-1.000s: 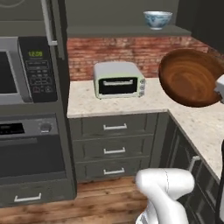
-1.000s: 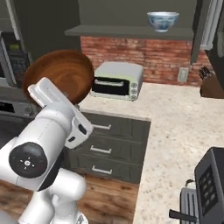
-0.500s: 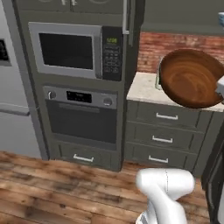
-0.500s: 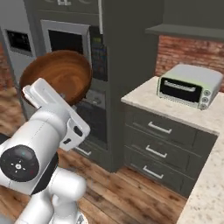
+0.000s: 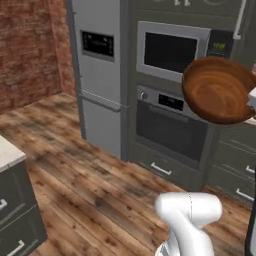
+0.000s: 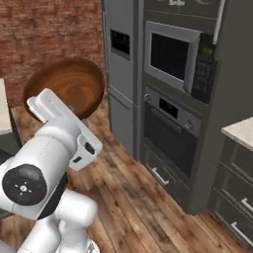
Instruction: Pick up the bowls from the cabinet and place each bowl in front of a stool on the dining counter.
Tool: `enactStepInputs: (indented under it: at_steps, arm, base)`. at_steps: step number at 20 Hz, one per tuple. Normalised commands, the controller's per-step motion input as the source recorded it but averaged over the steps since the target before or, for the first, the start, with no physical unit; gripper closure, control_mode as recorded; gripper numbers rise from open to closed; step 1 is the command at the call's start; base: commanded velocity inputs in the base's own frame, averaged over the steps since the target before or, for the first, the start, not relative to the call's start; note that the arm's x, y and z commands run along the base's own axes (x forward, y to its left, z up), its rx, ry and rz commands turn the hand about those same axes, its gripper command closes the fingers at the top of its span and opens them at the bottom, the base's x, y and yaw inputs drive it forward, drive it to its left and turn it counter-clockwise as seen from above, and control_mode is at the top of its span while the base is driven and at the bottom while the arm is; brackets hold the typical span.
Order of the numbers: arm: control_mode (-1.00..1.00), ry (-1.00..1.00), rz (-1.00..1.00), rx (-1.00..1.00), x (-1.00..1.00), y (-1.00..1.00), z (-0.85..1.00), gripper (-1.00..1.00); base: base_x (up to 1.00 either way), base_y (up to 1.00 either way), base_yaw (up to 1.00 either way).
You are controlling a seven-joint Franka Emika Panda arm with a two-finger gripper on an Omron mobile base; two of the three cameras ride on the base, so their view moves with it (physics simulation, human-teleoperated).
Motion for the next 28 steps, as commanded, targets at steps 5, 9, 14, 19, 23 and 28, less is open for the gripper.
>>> enactStepInputs:
  at_steps: [5, 9, 14, 19, 23, 28]
  arm:
    - [1.00, 0.00, 0.00, 0.00, 0.00, 0.00, 0.00, 1.00]
    - [1.00, 0.00, 0.00, 0.00, 0.00, 0.00, 0.00, 1.00]
    - [1.00, 0.00, 0.00, 0.00, 0.00, 0.00, 0.00, 1.00]
    - [1.00, 0.00, 0.00, 0.00, 0.00, 0.00, 0.00, 1.00]
    - [1.00, 0.00, 0.00, 0.00, 0.00, 0.00, 0.00, 1.00]
    - [1.00, 0.00, 0.00, 0.00, 0.00, 0.00, 0.00, 1.00]
  base:
    - [0.13, 0.58, 0.55]
    - [0.44, 0.19, 0.44]
    - [0.81, -0.56, 0.22]
    - [0.67, -0.72, 0.19]
    - [0.94, -0.13, 0.16]
    - [1.00, 0.37, 0.12]
